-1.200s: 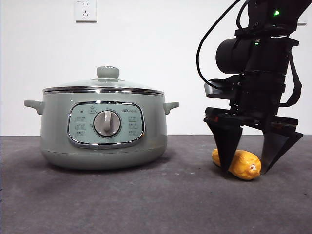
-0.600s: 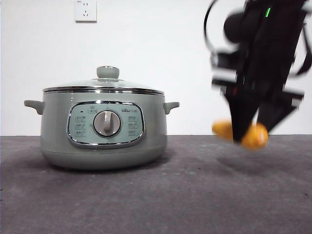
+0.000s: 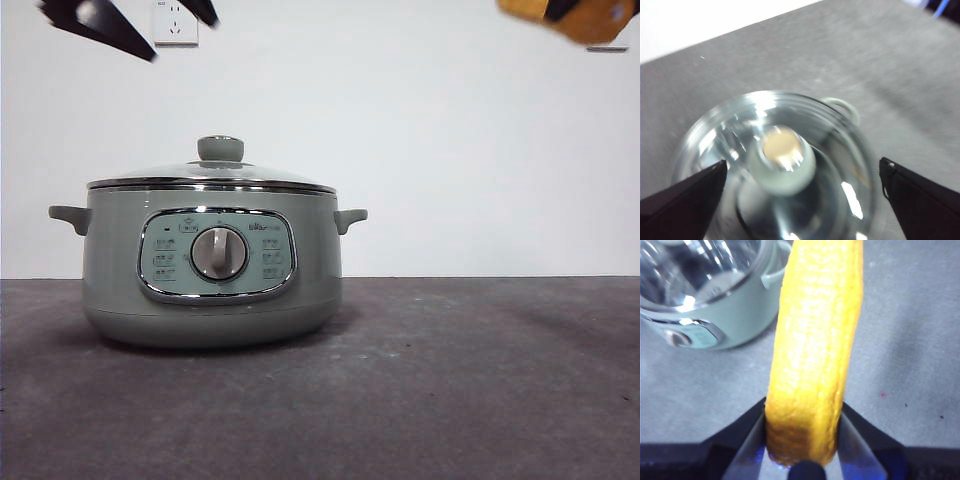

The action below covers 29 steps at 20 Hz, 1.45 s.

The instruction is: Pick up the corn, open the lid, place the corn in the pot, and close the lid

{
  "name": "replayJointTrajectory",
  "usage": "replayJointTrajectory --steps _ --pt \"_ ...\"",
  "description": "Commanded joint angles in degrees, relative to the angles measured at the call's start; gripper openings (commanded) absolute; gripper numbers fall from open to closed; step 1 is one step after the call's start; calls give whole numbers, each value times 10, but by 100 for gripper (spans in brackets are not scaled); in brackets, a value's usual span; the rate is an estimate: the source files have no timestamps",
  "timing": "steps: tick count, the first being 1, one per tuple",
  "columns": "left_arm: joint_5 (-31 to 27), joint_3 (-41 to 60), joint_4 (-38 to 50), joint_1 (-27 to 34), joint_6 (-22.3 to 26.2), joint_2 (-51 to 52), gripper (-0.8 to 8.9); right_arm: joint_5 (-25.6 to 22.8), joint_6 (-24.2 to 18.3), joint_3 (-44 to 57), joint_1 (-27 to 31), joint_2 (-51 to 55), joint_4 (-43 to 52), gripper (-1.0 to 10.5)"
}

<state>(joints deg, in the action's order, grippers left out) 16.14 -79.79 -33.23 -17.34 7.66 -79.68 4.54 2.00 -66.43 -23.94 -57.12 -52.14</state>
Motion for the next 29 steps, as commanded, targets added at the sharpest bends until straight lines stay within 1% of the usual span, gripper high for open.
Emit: replayJointTrajectory --steps 1,2,6,8,10,17,20,29 --pt "-14 -35 3 -14 30 -57 625 2 19 0 0 26 -13 -12" --pt "-14 -49 3 -15 31 -78 625 2 26 0 0 36 -21 -12" --pt "-15 -64 17 -15 31 -133 625 7 26 0 0 62 -38 -12" --pt "-33 -64 15 -15 31 -149 625 7 26 0 0 68 -37 -12" --pt "-40 -64 15 -15 31 -159 625 9 26 0 0 68 -33 -12" --pt "-42 -64 12 -23 28 -169 625 12 23 0 0 68 -5 -12" --pt "-42 -64 14 -27 18 -171 625 15 23 0 0 68 -5 -12" --pt "-42 -64 -4 -26 18 -187 624 14 26 0 0 68 -5 -12"
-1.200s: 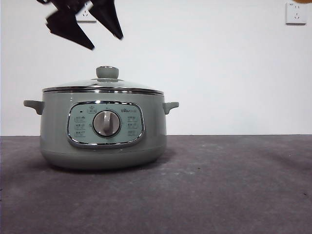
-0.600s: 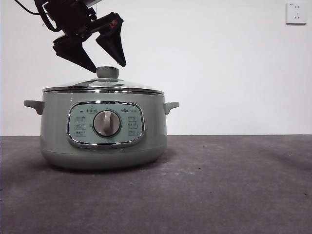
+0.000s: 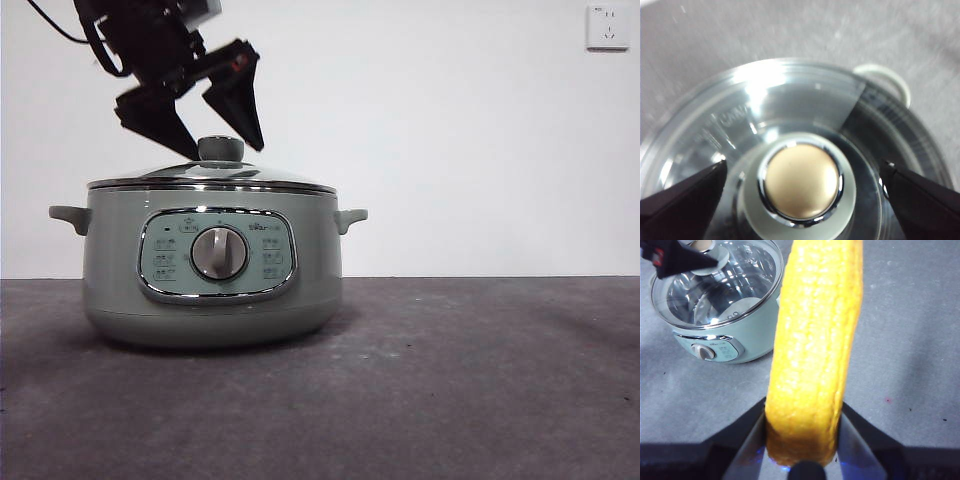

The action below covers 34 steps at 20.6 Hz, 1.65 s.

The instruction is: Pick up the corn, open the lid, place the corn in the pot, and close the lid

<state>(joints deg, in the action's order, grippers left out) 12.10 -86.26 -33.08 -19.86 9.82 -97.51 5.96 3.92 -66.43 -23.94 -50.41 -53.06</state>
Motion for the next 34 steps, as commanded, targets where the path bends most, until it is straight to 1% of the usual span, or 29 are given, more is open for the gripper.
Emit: replayJointTrajectory --steps 1,2,3,6,8,11,19,22,24,27,28,30,31,32,34 --pt "-2 1 -8 -1 -4 -10 624 0 6 0 0 1 5 -12" --pt "-2 1 -9 -1 -5 -10 614 0 6 0 0 1 4 -12" --pt "-1 1 -8 -1 -7 -10 557 0 7 0 0 1 4 -12" --pt "-1 1 -17 -1 -6 -10 291 0 7 0 0 0 4 -12" --pt "-1 1 -16 -1 -6 -10 155 0 7 0 0 0 4 -12" --pt "-1 1 -17 -1 -6 -8 -13 0 6 0 0 0 4 -12" --pt "-1 0 -16 1 -7 14 -9 0 6 0 0 0 21 -12" --pt "-1 0 -16 9 -13 56 -8 2 6 0 0 -4 38 -12" --pt "2 0 -4 17 -24 93 -8 18 6 0 0 -10 38 -12" --pt "21 0 -4 39 -41 158 -8 23 6 -1 0 -29 55 -12" --pt "23 0 -11 46 -43 183 -8 37 6 -1 0 -36 71 -12" --pt "25 0 -29 64 -43 236 -8 81 7 -4 0 -60 109 -12" --pt "25 0 -35 75 -43 264 -8 95 13 -10 -1 -78 124 -12" --pt "25 0 -42 88 -45 290 -8 107 21 -20 -1 -97 135 -12" --pt "30 0 -78 118 -51 337 -8 141 21 -52 -5 -146 146 -12"
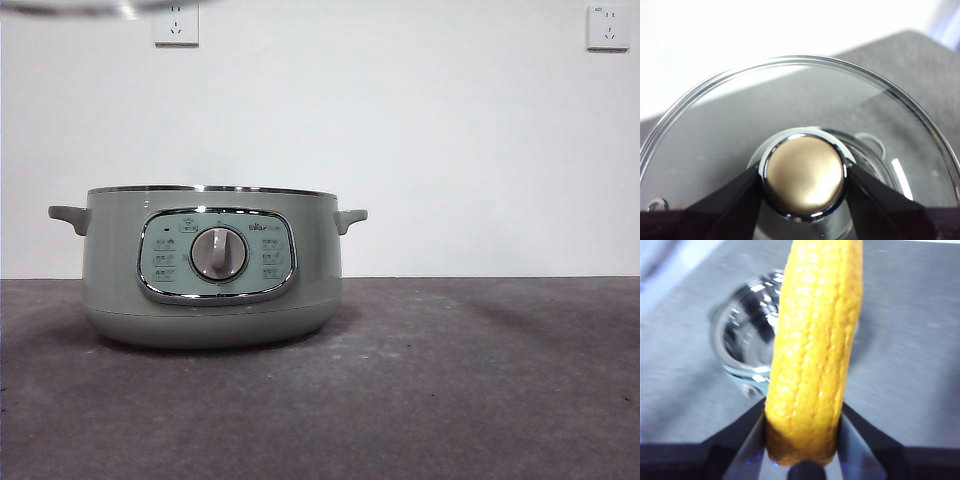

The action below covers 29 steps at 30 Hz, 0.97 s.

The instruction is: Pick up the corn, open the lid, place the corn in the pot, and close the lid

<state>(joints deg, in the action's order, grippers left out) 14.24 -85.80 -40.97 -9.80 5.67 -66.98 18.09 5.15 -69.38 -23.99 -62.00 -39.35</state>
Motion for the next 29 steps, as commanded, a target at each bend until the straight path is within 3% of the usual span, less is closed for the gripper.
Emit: replayJointTrajectory --steps 1,6,18,29 --pt "12 -4 -21 33 -9 52 -8 26 9 -47 -12 -59 8 -12" --pt "29 16 -70 77 -5 148 -9 30 9 -215 -71 -214 -7 -12" --pt "26 97 -132 80 -22 292 -9 29 5 -508 -134 -507 -73 -13" --pt "22 97 -156 80 -31 330 -8 16 13 -580 -139 -669 -76 -13"
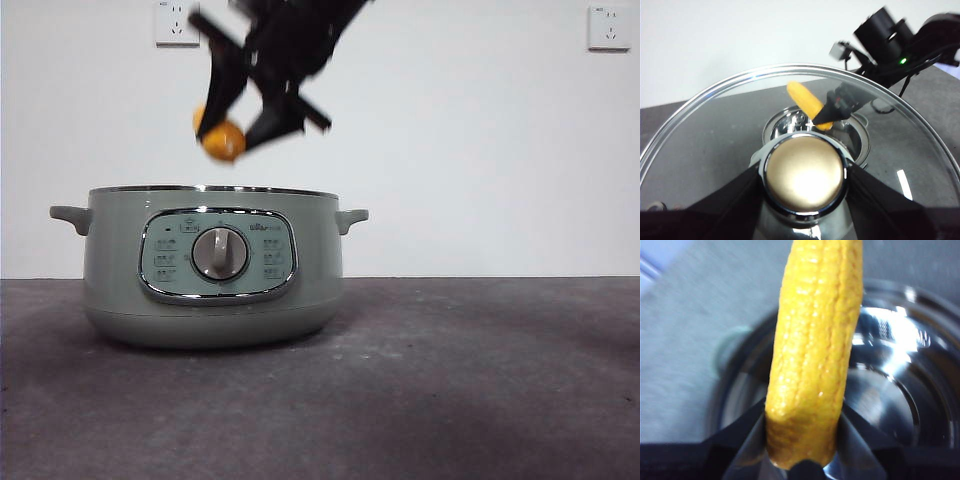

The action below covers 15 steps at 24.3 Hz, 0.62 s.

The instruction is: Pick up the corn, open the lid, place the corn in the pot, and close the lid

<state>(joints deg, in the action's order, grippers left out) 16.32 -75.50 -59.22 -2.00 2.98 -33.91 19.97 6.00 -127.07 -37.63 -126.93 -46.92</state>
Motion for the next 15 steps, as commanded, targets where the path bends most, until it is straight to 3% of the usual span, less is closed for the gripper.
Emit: replayJointTrajectory --steps 1,15 --pt "2 -5 26 2 -4 -1 -8 -6 5 -3 -3 -25 -4 -13" --pt "2 -5 27 -6 -4 -1 -8 -72 -26 -3 -11 -72 -36 -13"
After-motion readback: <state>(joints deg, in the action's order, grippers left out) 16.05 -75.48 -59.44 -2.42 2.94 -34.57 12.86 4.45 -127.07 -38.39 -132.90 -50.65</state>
